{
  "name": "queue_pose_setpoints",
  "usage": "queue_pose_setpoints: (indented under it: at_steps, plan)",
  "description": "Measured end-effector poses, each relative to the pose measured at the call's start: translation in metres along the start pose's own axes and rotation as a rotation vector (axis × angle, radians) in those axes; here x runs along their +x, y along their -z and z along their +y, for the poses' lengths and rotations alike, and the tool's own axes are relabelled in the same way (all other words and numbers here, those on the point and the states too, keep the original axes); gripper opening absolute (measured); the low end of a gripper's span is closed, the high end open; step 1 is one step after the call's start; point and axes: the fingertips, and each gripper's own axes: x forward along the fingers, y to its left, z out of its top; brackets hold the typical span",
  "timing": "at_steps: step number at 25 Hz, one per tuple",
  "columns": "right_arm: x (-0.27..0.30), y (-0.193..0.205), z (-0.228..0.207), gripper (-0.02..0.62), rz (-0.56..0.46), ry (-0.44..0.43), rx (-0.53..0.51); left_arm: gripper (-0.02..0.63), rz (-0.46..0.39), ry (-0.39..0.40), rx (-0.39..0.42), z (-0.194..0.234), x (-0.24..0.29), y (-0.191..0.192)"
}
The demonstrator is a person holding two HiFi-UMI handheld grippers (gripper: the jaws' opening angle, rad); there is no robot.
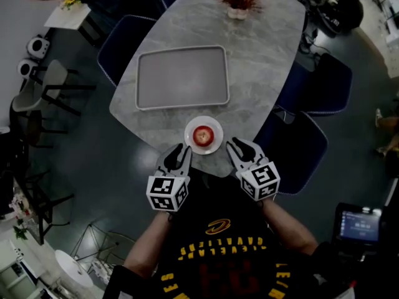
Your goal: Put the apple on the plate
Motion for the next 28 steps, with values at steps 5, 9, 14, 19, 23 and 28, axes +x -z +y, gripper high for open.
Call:
queue_pose_setpoints:
  at_steps: [5, 9, 14, 19, 23, 28]
  plan:
    - [0.021, 0.033, -0.016, 0.071, 0.105, 0.035, -0.012, 0.084, 0.134, 0.023, -0.034, 0.024, 0.032, 0.037]
    - [0.037, 0.058, -0.02, 0.069, 0.187, 0.039, 0.035, 0.084, 0.227, 0.031, -0.093, 0.049, 0.054, 0.064]
    - [0.052, 0.081, -0.031, 0.069, 0.261, 0.042, 0.171, 0.084, 0.363, 0.037, -0.194, 0.062, 0.072, 0.093]
    - [0.06, 0.097, -0.037, 0.069, 0.308, 0.059, 0.255, 0.084, 0.405, 0.049, -0.209, 0.068, 0.083, 0.1]
    - [0.066, 0.103, -0.035, 0.069, 0.334, 0.06, 0.271, 0.084, 0.424, 0.057, -0.215, 0.071, 0.085, 0.102]
    - [0.07, 0.112, -0.031, 0.069, 0.363, 0.064, 0.303, 0.084, 0.448, 0.076, -0.204, 0.068, 0.084, 0.106]
